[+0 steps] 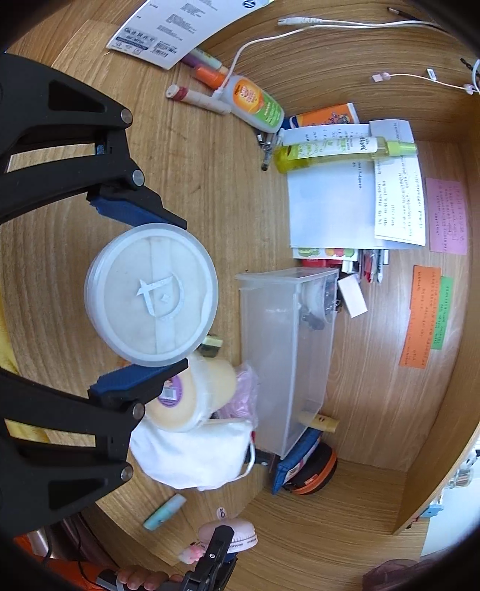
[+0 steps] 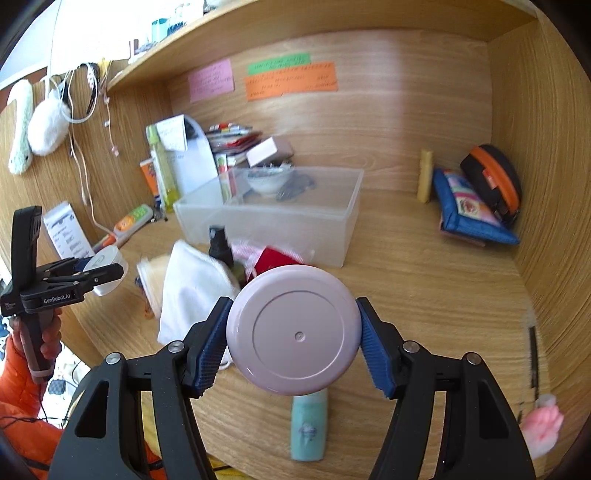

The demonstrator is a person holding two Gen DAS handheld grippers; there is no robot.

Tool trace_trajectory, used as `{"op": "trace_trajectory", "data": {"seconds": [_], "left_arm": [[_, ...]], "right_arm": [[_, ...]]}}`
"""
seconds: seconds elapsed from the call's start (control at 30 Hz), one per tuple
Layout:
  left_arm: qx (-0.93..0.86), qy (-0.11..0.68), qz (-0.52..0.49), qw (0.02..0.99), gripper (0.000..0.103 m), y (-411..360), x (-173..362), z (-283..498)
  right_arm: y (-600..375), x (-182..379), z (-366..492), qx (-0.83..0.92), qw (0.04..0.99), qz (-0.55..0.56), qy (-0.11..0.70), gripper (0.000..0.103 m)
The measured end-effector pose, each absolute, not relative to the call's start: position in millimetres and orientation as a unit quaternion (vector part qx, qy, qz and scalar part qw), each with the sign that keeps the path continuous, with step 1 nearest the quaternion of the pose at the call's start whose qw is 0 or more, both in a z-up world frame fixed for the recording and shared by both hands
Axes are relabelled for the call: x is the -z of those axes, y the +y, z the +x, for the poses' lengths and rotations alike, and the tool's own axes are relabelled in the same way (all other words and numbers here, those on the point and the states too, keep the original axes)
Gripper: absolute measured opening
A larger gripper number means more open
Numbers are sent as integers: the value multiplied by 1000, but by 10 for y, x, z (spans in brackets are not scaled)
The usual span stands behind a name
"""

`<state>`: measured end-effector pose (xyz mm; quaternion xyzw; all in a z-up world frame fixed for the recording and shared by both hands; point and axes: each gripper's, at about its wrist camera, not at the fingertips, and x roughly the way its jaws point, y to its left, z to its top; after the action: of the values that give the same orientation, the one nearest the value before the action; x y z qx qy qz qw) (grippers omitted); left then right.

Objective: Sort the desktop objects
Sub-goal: 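Carry the white container and pink compact over the clear plastic box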

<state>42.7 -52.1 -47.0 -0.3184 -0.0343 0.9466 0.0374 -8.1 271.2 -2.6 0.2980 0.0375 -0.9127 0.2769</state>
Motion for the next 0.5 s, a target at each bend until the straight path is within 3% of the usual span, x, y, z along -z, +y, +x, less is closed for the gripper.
{"op": "trace_trajectory", "data": {"seconds": [0.5], "left_arm": [[-957, -20, -290, 21, 65, -616, 75, -79]], "right_arm": [[2640, -498, -615, 927, 273, 251, 50, 62]]}}
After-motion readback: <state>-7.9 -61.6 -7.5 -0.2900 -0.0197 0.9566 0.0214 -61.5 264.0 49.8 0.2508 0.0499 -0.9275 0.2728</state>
